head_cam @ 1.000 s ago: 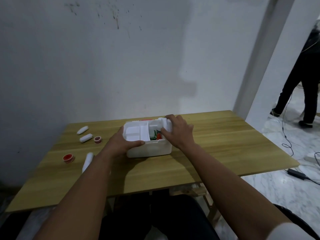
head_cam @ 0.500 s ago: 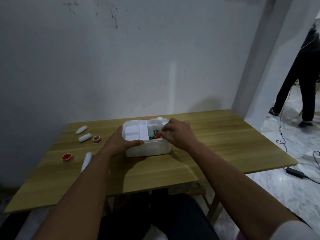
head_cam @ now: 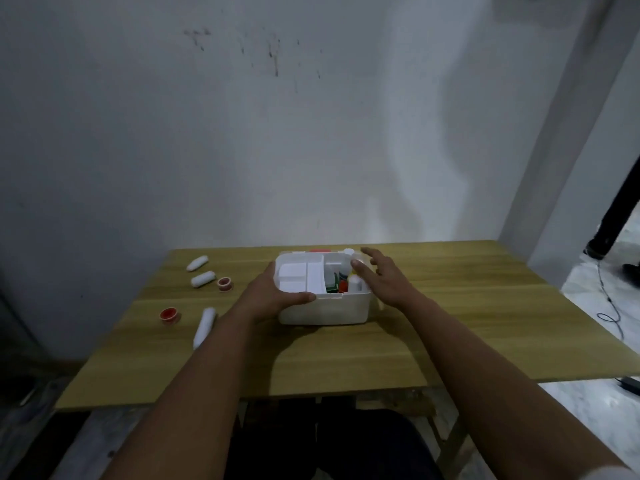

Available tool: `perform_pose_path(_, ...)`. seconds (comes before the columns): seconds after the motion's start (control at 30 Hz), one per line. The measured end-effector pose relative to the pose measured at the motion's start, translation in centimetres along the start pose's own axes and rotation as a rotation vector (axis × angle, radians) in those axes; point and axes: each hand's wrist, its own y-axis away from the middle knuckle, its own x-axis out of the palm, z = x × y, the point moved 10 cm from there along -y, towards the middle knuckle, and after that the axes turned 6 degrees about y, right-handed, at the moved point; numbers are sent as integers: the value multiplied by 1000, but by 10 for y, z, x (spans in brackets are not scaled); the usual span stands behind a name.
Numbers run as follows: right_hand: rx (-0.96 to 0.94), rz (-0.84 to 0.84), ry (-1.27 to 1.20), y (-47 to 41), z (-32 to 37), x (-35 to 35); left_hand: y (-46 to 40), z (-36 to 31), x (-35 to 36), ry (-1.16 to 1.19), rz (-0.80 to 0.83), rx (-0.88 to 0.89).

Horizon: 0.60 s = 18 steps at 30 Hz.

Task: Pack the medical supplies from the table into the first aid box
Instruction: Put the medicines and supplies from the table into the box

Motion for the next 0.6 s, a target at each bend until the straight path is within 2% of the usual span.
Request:
perform_pose_path(0.13, 32, 52, -25, 0, 0, -1, 2, -3, 3, 15, -3, 1)
perform_pose_path(0.27, -18, 189, -34, 1, 11, 11, 6, -6, -5, -6, 18, 4)
perform_pose_path(0.4, -22, 266, -46, -6, 1, 21, 4, 15, -69, -121, -240, -83)
perform_pose_path(0.5, 1, 313, -3, -11, -3, 26, -3, 42, -128, -303, -431, -108)
perform_pose_path(0.6, -33, 320, 2, -14, -3, 26, -18, 79, -166, -529, -438, -201)
